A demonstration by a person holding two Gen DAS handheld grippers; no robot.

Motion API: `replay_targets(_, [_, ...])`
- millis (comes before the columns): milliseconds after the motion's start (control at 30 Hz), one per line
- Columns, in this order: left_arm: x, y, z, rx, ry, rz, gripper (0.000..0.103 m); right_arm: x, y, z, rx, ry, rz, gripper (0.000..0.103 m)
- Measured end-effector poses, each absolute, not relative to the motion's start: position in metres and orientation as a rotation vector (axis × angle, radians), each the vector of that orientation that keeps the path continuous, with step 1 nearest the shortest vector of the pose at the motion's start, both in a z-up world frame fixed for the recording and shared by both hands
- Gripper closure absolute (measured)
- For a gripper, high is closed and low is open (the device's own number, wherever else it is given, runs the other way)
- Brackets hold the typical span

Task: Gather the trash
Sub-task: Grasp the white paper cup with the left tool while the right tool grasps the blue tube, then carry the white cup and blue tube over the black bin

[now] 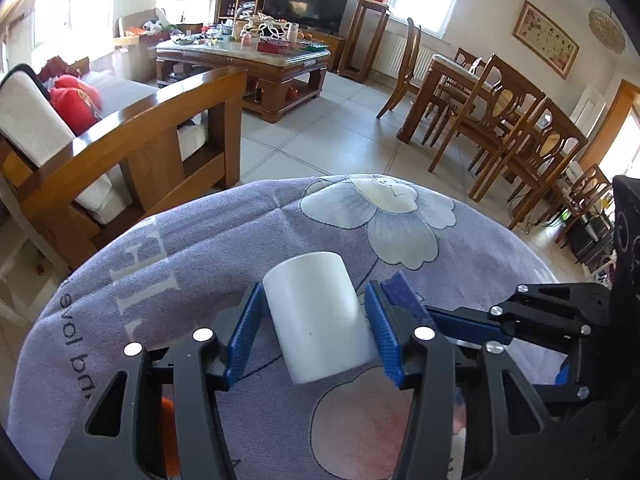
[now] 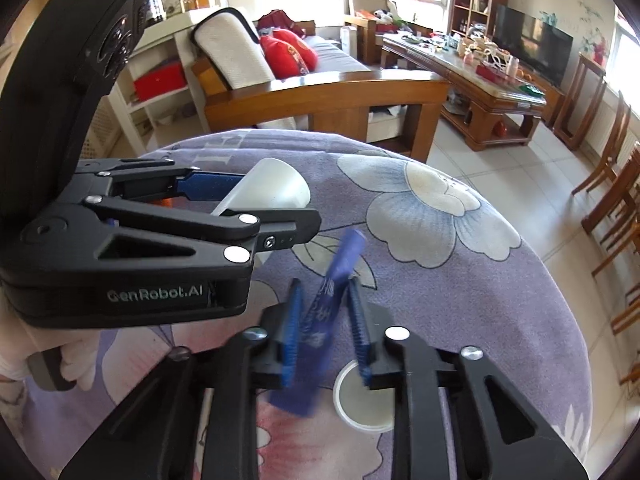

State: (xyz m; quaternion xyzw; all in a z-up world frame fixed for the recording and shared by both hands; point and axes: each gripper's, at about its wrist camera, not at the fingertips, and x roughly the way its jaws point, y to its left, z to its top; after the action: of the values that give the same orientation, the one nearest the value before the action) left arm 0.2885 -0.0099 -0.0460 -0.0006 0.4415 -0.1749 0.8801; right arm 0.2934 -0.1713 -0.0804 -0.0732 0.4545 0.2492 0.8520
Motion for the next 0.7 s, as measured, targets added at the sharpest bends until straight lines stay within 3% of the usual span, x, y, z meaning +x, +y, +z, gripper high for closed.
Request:
replay_targets(433, [0.286,-0.001,-0.044,-0.027,0.894,-0.411,0.064,0.267,-0.199,-0.053,0.003,0.893,0.547,0.092])
replay_targets(700, [0.243,-0.019,-0.003,-0.018,0.783,-0.514,0.064,0.208,-0.241,-0.009,0.087,0.805,0.552,0.092])
